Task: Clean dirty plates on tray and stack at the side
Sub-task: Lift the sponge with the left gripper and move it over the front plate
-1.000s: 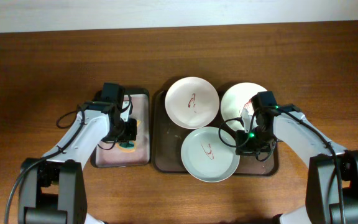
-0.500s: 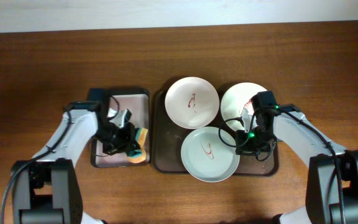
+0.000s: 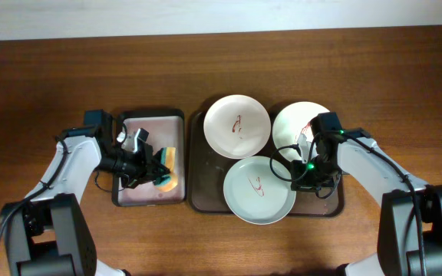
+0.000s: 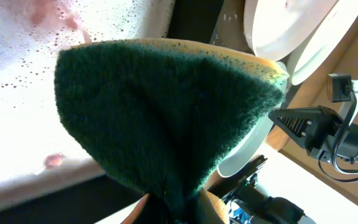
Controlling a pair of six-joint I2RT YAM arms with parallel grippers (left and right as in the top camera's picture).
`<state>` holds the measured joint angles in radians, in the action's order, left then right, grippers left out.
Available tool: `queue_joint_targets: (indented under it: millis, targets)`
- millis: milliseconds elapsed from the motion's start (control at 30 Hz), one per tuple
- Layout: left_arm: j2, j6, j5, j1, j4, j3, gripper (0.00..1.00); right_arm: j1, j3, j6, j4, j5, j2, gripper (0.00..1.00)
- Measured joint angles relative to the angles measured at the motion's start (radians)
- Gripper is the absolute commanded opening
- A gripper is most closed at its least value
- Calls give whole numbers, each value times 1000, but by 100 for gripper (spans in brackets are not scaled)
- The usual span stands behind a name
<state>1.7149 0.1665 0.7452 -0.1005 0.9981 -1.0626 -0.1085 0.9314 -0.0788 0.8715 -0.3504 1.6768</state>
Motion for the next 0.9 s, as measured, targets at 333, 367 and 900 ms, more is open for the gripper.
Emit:
queue_joint_targets:
  millis: [333,367,900]
  targets:
    - [0,0,4,0,0,0,0,0,0,0,0,0,0,4]
    - [0,0,4,0,0,0,0,0,0,-1,0,0,0,4]
    - [0,6,-269,16,-214,-2,0,0,0,-1,3,0,0,4]
